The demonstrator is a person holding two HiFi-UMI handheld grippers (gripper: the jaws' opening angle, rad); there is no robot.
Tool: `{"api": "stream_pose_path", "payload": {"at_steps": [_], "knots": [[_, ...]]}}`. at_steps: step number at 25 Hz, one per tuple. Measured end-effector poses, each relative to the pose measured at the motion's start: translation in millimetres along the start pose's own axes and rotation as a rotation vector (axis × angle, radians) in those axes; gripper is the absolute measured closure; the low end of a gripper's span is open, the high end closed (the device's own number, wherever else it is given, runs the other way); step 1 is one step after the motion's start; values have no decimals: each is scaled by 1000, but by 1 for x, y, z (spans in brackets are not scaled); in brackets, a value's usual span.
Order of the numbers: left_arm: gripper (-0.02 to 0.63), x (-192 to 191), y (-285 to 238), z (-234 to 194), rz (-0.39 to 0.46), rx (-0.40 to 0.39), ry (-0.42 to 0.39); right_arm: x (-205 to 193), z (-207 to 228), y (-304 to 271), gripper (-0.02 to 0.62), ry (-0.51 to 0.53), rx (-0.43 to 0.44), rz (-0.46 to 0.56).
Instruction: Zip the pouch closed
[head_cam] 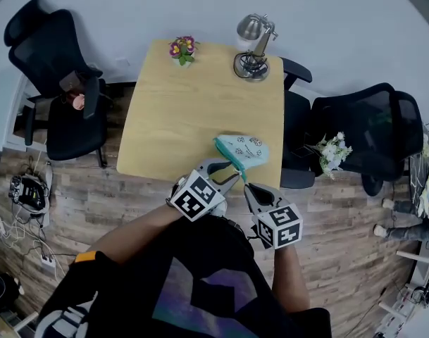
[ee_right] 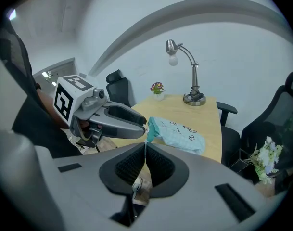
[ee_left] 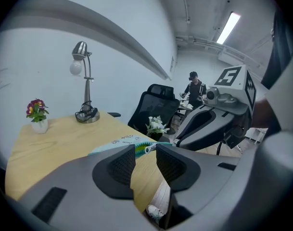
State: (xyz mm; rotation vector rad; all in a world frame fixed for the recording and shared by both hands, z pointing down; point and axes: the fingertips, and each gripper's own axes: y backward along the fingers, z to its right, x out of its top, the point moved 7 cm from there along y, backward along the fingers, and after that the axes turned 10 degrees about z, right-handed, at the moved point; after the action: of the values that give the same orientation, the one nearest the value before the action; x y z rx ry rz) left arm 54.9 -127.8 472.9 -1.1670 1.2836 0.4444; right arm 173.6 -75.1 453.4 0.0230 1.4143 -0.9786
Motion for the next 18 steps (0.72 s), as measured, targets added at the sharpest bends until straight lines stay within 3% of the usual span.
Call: {"api": "stream_pose_path", "payload": {"at_steps": [7, 12, 18], "knots": [[497, 3, -3, 8, 22, -64, 12, 1, 0, 2, 568, 3, -6, 8], [569, 5, 1, 6, 29, -42, 5, -1, 1, 3, 568, -2, -5, 12], [592, 9, 5, 8, 28, -44, -43, 3, 1, 1, 568, -8, -10, 28]]}}
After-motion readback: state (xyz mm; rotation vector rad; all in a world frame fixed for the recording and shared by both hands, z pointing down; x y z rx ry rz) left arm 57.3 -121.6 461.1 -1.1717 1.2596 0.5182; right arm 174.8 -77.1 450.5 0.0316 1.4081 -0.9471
